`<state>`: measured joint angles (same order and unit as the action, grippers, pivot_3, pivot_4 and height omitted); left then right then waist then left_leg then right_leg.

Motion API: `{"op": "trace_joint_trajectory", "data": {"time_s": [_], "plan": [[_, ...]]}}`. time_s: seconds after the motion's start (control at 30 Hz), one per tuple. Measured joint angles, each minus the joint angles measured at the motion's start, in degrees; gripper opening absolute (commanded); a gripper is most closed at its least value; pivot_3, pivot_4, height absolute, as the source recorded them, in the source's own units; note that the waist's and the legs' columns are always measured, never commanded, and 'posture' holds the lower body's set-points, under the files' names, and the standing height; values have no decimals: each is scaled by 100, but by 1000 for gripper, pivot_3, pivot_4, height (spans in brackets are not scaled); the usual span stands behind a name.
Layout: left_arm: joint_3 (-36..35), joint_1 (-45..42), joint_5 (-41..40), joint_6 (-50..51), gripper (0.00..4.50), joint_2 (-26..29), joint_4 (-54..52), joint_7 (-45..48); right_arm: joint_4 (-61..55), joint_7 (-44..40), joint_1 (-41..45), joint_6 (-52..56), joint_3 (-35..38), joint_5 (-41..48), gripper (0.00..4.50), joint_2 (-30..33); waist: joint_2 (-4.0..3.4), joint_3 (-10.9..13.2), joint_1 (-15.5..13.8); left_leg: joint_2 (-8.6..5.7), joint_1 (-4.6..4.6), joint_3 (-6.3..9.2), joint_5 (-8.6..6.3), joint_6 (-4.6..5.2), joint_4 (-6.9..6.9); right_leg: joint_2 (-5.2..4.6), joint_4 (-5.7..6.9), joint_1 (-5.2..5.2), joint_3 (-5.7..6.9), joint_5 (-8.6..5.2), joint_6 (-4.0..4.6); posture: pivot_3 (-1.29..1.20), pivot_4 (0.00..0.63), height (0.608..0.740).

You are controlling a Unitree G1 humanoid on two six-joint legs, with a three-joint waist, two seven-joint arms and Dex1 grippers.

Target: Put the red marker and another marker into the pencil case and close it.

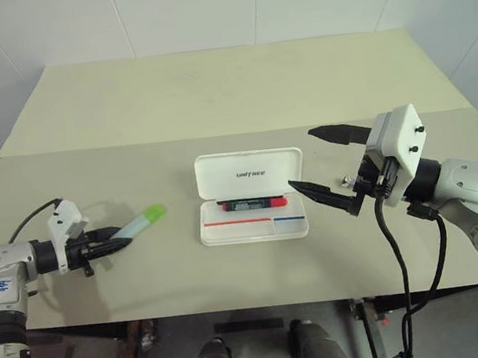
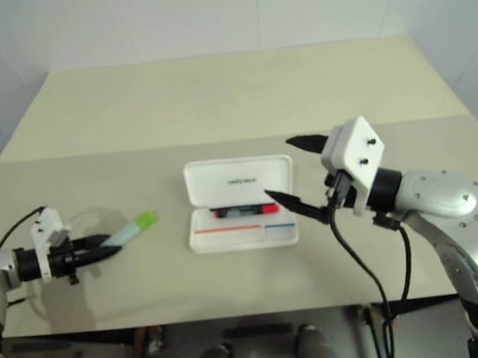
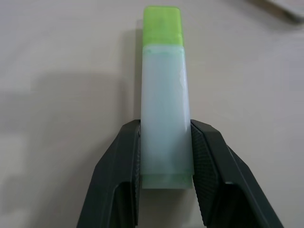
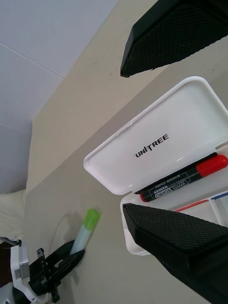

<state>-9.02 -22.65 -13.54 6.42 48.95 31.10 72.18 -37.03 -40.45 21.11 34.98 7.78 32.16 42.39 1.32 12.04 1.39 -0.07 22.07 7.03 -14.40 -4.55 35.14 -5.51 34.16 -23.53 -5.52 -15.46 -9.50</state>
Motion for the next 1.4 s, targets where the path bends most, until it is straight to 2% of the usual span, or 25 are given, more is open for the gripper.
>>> {"op": "trace_joint_trajectory", "data": {"time_s": [0.2,0.4,0.5,0.63,1.1,1.4], "plan": [[25,299,-244,250,1021,-401,-1104,-220,11,-1,-4,-31,-4,-16,4500,0,7,4,16,2,4,2,0,0,0,2,-1,-4,1,1,0,0,150,740],[-60,431,-542,436,1021,-378,-2128,-317,31,-1,-40,-123,-17,-31,4500,-1,8,5,51,3,4,0,0,0,-3,3,-3,-7,0,0,0,0,150,740],[170,528,-486,258,1021,-300,-2401,-152,50,-1,-65,-131,-41,-60,4500,-18,8,5,34,3,6,0,0,0,-2,2,-8,-6,0,0,2,0,150,740],[563,177,-488,296,1021,-360,-2779,-96,50,5,-81,-135,-87,-66,4500,-56,11,6,-11,1,12,1,1,0,2,2,-19,-2,1,1,4,0,150,740],[1715,-848,-375,816,1021,-1057,-3006,-133,-331,337,-740,-127,32,-84,4500,-53,11,6,18,1,13,0,0,1,4,5,-18,-2,0,4,-3,0,150,740],[2089,-1170,38,578,1021,-1237,-2387,-87,-763,663,-1114,-13,346,-59,4500,-50,11,6,26,1,12,0,0,1,3,6,-17,-4,0,3,-3,0,150,740]]}}
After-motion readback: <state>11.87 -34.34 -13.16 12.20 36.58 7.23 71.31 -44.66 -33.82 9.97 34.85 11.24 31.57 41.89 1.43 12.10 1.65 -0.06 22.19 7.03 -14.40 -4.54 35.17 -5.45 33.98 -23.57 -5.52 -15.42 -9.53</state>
